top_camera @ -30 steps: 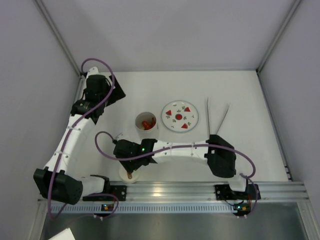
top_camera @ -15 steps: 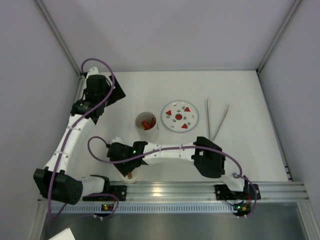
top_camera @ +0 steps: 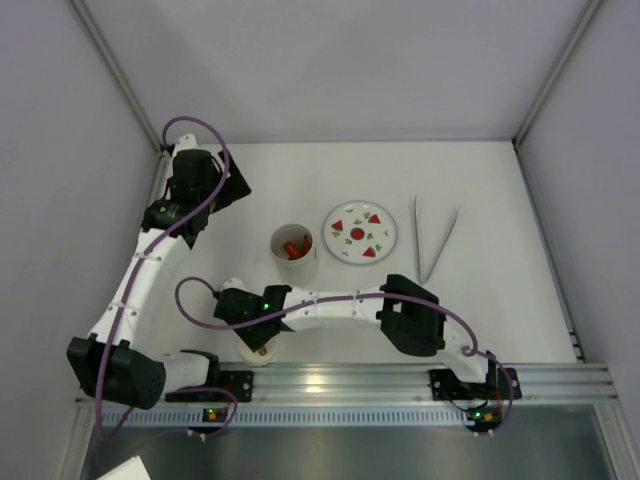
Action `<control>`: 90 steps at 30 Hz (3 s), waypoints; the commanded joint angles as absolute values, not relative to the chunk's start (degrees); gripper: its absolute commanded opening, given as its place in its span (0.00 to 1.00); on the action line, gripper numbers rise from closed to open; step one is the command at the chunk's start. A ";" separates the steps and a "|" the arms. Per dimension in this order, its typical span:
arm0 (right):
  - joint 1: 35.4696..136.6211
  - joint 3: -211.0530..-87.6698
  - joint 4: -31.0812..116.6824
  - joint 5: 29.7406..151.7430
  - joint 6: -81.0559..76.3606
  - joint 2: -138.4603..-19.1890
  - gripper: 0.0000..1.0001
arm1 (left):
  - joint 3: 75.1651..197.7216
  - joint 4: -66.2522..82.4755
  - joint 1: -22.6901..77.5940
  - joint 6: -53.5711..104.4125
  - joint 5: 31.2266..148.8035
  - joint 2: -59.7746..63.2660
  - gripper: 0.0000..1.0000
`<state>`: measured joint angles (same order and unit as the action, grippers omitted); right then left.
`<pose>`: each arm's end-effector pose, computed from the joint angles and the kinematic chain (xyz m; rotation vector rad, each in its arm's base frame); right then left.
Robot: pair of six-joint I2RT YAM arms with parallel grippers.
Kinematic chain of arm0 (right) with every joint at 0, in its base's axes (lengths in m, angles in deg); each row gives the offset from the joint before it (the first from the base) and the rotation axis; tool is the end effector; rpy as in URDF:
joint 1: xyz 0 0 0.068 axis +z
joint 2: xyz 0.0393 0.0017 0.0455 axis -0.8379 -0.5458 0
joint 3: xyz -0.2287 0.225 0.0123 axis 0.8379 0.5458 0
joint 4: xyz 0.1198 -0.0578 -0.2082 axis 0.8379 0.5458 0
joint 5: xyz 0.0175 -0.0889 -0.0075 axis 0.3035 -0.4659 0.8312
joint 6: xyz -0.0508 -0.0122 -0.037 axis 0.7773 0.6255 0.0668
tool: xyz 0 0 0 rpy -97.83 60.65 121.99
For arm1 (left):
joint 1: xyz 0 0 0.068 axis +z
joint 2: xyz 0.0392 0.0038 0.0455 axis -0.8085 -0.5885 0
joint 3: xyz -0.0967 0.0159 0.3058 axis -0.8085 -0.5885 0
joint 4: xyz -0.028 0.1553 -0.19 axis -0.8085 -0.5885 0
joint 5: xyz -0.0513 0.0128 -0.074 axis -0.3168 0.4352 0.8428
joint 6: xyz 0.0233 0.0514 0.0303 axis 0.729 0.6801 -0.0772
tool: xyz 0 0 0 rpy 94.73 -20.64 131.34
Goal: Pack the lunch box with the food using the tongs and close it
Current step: Pick up the box lid from the center of the board, then close the box lid on the packing box.
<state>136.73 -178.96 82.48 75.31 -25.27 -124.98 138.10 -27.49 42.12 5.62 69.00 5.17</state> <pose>0.0954 0.4933 0.2238 -1.1096 2.4836 0.4414 0.2514 -0.0416 0.4149 -0.4883 2.0583 -0.2145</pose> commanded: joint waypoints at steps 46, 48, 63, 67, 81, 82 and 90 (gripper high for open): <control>119.50 -187.53 95.82 62.35 -17.68 -103.82 0.23 | 139.07 -26.86 42.00 5.89 68.75 6.40 0.99; 118.71 -188.68 95.82 63.67 -17.51 -105.49 0.24 | 138.98 -26.78 42.00 5.89 68.75 6.31 0.99; 116.25 -192.82 94.94 68.51 -17.33 -111.56 0.23 | 138.81 -26.60 42.00 5.80 69.10 6.22 0.99; 115.46 -192.99 94.41 69.56 -17.33 -112.26 0.24 | 138.81 -26.69 42.00 5.80 69.18 6.22 0.99; 114.05 -195.02 95.12 72.29 -17.24 -114.90 0.24 | 138.54 -26.60 42.00 5.89 69.27 6.31 0.99; 113.96 -195.02 95.12 72.29 -17.33 -114.99 0.24 | 138.54 -26.69 42.00 5.89 69.27 6.40 0.99; 113.17 -193.79 94.85 72.38 -17.94 -115.52 0.25 | 138.54 -26.69 42.00 5.89 69.27 6.40 0.99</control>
<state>114.46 -191.96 95.18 72.31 -18.06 -114.93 138.10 -27.47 42.12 5.60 69.04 5.17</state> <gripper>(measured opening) 0.248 0.991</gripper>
